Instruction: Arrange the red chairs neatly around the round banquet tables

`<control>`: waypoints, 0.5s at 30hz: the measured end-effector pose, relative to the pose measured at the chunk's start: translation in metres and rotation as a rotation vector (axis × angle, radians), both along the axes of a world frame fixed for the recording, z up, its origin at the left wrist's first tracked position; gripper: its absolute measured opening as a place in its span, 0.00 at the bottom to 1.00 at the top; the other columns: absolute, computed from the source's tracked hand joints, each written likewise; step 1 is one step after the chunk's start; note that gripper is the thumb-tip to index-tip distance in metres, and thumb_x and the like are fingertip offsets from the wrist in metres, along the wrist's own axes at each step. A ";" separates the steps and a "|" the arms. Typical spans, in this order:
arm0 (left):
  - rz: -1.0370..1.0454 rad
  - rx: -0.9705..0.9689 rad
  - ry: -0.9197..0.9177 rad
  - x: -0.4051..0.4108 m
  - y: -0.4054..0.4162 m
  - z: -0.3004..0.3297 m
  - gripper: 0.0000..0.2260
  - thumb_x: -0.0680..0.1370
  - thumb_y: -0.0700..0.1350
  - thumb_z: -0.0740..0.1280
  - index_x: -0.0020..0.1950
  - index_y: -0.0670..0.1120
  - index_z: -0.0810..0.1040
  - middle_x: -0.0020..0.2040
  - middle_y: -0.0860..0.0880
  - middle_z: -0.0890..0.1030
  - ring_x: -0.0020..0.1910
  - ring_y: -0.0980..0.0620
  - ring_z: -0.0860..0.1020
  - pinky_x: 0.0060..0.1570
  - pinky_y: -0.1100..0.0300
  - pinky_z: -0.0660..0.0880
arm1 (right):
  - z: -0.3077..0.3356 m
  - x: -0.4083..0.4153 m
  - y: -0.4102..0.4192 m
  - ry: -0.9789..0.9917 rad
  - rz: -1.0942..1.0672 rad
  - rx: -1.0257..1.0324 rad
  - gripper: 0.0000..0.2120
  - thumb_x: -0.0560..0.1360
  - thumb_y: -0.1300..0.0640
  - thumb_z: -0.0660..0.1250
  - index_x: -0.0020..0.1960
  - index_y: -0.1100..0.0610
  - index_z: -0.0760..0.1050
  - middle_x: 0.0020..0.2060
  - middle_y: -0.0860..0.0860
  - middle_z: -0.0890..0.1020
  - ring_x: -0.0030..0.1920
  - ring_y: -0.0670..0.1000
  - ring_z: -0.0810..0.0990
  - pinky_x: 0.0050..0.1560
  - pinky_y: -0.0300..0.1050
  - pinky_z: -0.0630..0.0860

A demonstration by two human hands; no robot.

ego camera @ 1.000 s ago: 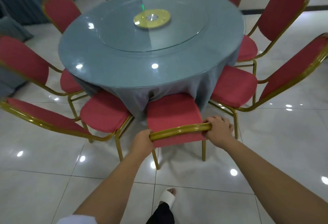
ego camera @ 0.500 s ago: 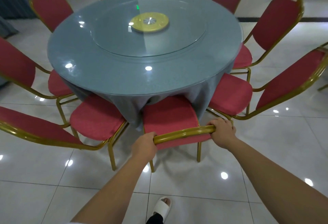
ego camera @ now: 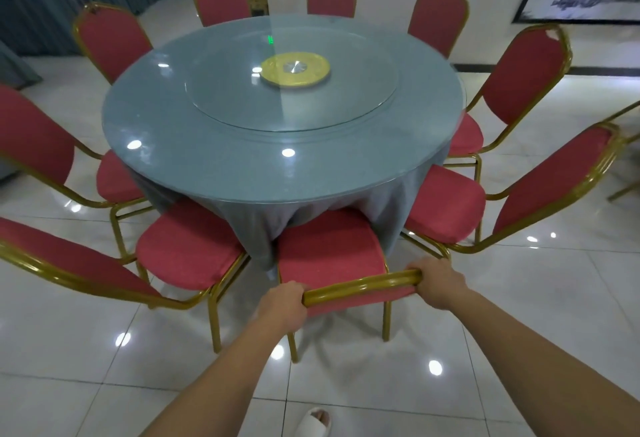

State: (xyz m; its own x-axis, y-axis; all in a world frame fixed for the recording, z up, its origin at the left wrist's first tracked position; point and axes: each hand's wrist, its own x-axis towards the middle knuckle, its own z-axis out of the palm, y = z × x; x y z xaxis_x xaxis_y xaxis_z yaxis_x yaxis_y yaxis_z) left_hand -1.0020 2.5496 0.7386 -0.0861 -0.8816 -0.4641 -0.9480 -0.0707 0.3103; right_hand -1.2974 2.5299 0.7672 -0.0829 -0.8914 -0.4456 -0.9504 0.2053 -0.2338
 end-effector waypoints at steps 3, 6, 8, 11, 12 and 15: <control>0.058 0.007 0.078 0.002 0.001 -0.008 0.13 0.75 0.39 0.61 0.49 0.56 0.79 0.42 0.51 0.80 0.43 0.48 0.80 0.47 0.51 0.80 | -0.001 0.004 0.000 0.007 -0.028 -0.003 0.12 0.75 0.58 0.61 0.49 0.41 0.76 0.50 0.46 0.77 0.61 0.53 0.72 0.62 0.61 0.70; 0.088 0.025 0.109 0.003 0.001 -0.016 0.15 0.75 0.39 0.60 0.47 0.60 0.78 0.40 0.53 0.80 0.42 0.50 0.80 0.47 0.50 0.80 | -0.001 0.005 0.004 -0.017 -0.036 -0.033 0.12 0.75 0.58 0.61 0.52 0.42 0.76 0.54 0.47 0.75 0.63 0.54 0.69 0.63 0.61 0.66; 0.107 0.018 0.190 0.004 0.000 -0.018 0.19 0.74 0.39 0.61 0.45 0.65 0.77 0.43 0.55 0.80 0.44 0.52 0.80 0.50 0.49 0.80 | 0.003 0.006 0.006 -0.024 -0.035 -0.035 0.14 0.75 0.59 0.61 0.54 0.43 0.76 0.56 0.47 0.74 0.65 0.54 0.68 0.64 0.61 0.65; 0.096 0.036 0.308 0.006 0.000 -0.020 0.28 0.74 0.36 0.63 0.65 0.66 0.72 0.59 0.52 0.77 0.54 0.51 0.78 0.56 0.51 0.79 | 0.017 0.008 0.006 -0.052 -0.049 0.018 0.19 0.73 0.58 0.61 0.59 0.41 0.73 0.61 0.47 0.74 0.67 0.55 0.69 0.65 0.64 0.64; 0.073 0.063 0.335 0.008 0.000 -0.017 0.33 0.74 0.36 0.66 0.73 0.63 0.65 0.64 0.51 0.72 0.58 0.49 0.76 0.57 0.53 0.79 | 0.023 0.007 0.009 -0.050 -0.030 0.063 0.23 0.72 0.56 0.62 0.65 0.40 0.70 0.67 0.48 0.71 0.70 0.55 0.67 0.67 0.65 0.62; 0.023 0.157 0.363 0.013 0.000 -0.003 0.51 0.68 0.39 0.75 0.78 0.65 0.47 0.70 0.52 0.58 0.68 0.45 0.69 0.57 0.54 0.78 | 0.032 -0.003 0.014 -0.104 0.067 0.106 0.39 0.68 0.46 0.65 0.77 0.38 0.54 0.78 0.46 0.58 0.77 0.55 0.57 0.72 0.63 0.60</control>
